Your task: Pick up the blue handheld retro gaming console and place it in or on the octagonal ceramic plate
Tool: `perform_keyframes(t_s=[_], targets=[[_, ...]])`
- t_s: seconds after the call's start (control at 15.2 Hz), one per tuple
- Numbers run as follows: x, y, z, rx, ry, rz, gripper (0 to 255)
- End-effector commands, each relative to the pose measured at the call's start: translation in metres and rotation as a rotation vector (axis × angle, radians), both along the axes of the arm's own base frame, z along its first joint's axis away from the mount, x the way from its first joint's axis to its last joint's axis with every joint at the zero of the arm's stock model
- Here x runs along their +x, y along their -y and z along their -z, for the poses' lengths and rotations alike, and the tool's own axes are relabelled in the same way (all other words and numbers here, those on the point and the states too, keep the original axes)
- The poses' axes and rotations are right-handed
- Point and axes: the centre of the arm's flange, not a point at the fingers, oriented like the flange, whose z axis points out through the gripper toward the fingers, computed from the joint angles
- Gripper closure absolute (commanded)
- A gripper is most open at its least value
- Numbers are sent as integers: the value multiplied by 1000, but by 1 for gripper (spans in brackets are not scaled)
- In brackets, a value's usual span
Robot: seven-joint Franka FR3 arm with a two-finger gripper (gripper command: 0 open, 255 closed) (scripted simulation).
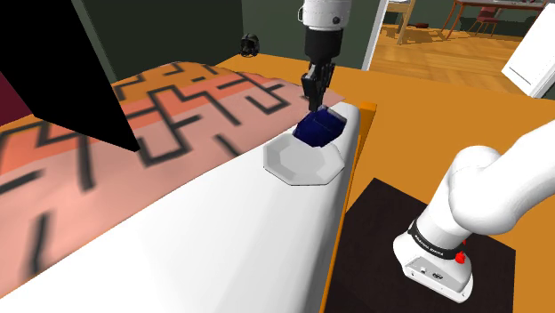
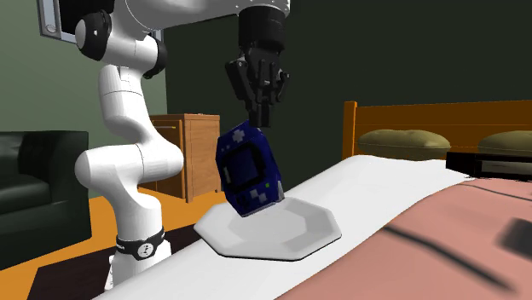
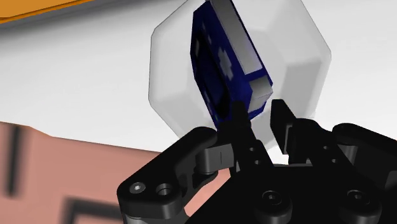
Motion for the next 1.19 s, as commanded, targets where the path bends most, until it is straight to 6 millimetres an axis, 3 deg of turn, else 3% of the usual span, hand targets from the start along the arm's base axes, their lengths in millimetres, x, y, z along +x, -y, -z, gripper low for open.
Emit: perform_keyframes(t_s=[0.0,1.12], targets=[[-16,2,6,0,1,1,255],[-16,2,98,0,1,1,255]])
